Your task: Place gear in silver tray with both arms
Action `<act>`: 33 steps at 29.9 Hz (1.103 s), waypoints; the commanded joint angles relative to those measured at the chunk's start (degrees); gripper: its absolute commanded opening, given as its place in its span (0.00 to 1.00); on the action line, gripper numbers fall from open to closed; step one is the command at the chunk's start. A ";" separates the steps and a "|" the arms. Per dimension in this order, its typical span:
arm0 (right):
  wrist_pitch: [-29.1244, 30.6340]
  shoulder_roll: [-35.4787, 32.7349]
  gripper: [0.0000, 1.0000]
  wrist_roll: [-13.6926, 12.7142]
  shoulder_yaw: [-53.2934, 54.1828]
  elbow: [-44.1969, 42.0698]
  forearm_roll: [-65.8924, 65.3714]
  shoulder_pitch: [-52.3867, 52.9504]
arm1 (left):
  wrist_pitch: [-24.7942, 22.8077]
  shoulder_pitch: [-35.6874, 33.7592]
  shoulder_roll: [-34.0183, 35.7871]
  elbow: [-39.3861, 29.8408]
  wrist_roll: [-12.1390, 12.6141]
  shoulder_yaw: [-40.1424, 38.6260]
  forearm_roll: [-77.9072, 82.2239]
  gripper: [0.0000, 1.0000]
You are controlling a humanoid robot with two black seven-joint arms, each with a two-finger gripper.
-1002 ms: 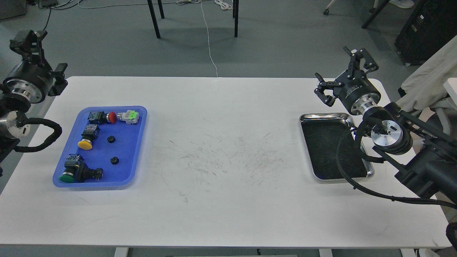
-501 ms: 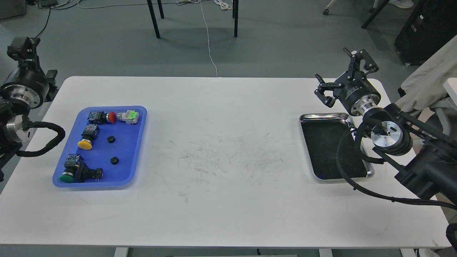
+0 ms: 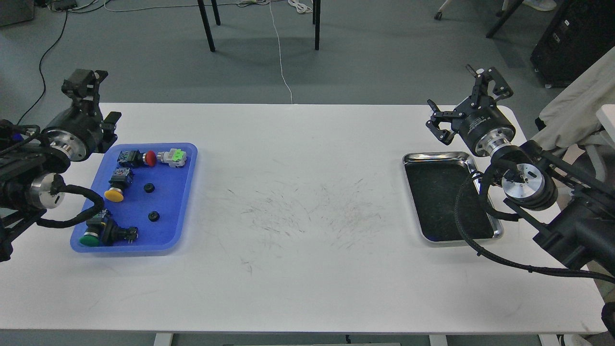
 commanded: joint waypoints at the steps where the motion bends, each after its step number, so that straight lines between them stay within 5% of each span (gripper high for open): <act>1: 0.13 0.00 0.99 0.07 0.01 -0.02 0.00 -0.34 | -6.89 0.10 2.63 -1.90 -1.70 -2.40 -0.47 0.99; 12: -0.04 0.44 0.99 -0.01 0.88 -0.19 0.00 -0.34 | -4.88 1.60 3.07 -2.52 -4.95 -7.77 -2.67 0.99; 23: 0.48 0.44 0.99 -0.01 1.32 -0.89 0.00 -0.52 | -5.32 2.04 0.97 -2.09 -4.86 -9.08 -3.64 0.99; 33: 0.39 0.79 0.99 0.07 2.20 -0.98 0.00 -0.96 | -1.81 6.78 -5.71 -1.73 -6.10 -19.27 -4.34 0.99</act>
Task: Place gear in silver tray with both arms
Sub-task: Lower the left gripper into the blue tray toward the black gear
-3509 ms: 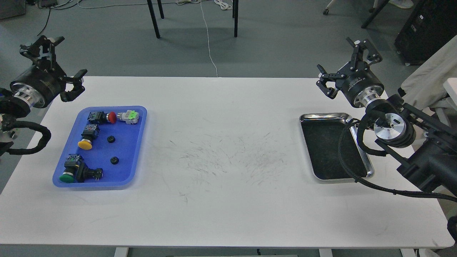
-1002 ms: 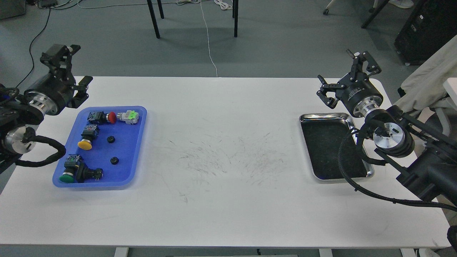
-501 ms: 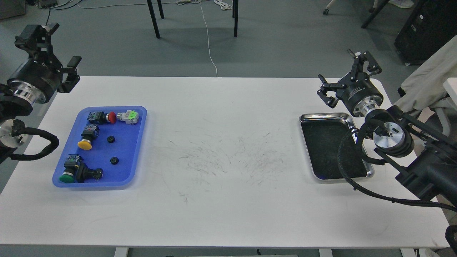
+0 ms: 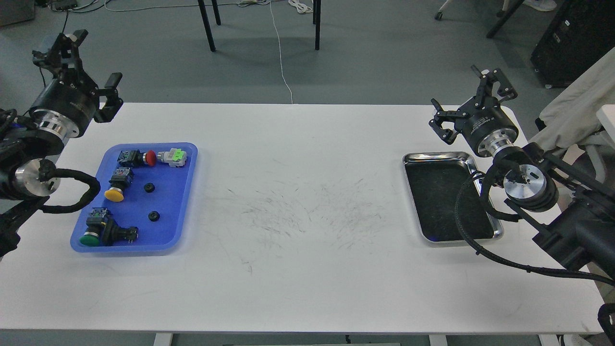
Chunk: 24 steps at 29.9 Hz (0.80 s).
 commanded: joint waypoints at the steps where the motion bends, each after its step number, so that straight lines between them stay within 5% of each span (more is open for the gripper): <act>1: -0.07 0.03 0.99 0.01 0.00 -0.24 0.00 -0.03 | 1.43 2.49 -3.16 0.03 -0.20 -4.63 0.16 0.99; 24: -0.25 -0.15 0.99 0.09 0.09 -0.68 0.00 -0.30 | 6.71 4.16 -8.79 2.58 -0.38 -5.61 1.21 0.99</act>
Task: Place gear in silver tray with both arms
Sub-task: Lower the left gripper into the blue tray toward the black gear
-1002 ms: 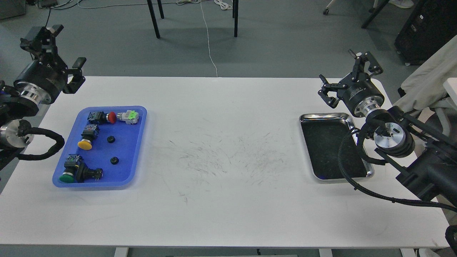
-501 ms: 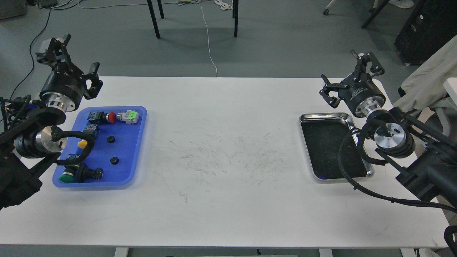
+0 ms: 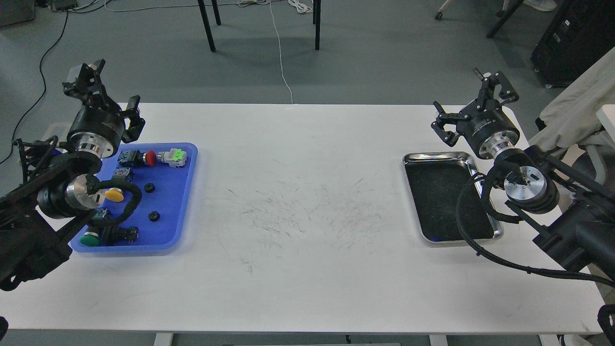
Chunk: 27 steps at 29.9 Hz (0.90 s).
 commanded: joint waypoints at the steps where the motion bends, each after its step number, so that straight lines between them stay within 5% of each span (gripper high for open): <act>1: 0.00 -0.09 0.99 0.00 0.08 0.12 0.00 -0.12 | 0.15 0.09 0.07 -0.19 0.01 0.04 0.03 0.99; 27: -0.09 0.35 0.99 0.00 2.10 0.03 0.00 -0.21 | 2.88 1.23 0.69 -0.37 0.01 0.48 0.56 0.99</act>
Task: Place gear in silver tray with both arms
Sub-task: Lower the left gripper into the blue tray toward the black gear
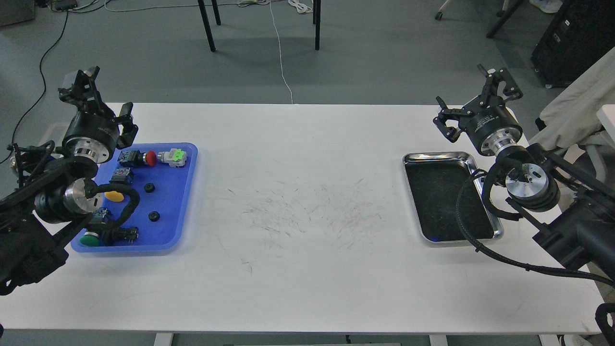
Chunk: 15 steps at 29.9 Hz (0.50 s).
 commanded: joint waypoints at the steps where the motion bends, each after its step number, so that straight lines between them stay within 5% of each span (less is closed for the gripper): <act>1: -0.09 -0.09 0.99 0.08 0.00 0.00 0.00 0.00 | 0.12 0.42 0.02 0.05 0.09 0.14 0.44 0.99; 15: -0.09 -0.09 0.99 0.08 0.18 0.09 0.00 0.00 | 0.56 0.60 1.33 -0.48 0.27 0.67 1.85 0.99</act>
